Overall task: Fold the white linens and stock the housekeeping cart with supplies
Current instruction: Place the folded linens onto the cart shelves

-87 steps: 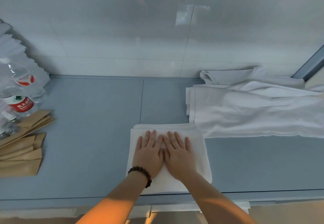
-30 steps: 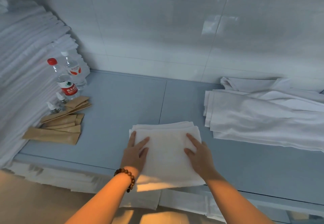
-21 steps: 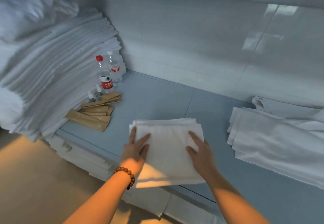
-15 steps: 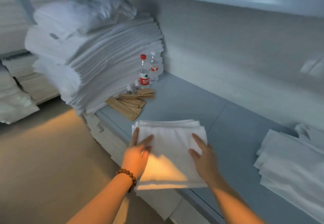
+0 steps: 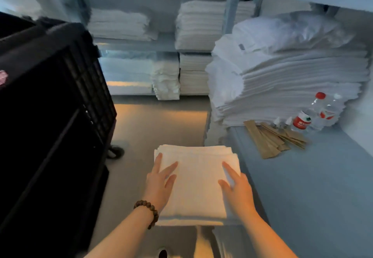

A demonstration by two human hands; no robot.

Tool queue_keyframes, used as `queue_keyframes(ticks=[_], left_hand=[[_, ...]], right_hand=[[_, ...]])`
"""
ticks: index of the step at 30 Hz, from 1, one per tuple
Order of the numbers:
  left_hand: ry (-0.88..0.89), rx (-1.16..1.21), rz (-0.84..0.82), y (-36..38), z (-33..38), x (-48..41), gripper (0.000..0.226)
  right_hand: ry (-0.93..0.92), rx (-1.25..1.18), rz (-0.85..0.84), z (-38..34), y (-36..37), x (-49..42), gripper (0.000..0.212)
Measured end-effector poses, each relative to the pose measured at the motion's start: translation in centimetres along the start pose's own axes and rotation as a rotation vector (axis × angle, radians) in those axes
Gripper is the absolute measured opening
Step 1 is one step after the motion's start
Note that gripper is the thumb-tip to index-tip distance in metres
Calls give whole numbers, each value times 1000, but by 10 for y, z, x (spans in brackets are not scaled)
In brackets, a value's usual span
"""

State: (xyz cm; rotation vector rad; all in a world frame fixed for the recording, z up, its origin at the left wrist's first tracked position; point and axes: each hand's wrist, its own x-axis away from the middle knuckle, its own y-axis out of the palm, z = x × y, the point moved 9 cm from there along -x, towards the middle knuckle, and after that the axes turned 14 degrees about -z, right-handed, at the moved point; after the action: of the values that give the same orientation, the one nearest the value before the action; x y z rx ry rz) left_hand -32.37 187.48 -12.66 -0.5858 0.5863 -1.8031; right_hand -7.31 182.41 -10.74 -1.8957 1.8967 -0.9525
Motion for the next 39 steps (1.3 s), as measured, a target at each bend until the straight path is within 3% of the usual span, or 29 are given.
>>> queue_keyframes(ticks=[10, 17, 33, 39], left_hand=[[-274, 81, 326, -122, -115, 27, 36], [-415, 146, 502, -188, -181, 6, 36], [-617, 192, 749, -293, -260, -73, 37], [-726, 194, 912, -307, -270, -124, 37]], right_hand=[[-297, 100, -313, -140, 125, -116, 55], [-392, 169, -467, -224, 199, -203, 55], [-551, 204, -747, -355, 316, -373, 53], [-733, 335, -823, -400, 344, -450, 52]])
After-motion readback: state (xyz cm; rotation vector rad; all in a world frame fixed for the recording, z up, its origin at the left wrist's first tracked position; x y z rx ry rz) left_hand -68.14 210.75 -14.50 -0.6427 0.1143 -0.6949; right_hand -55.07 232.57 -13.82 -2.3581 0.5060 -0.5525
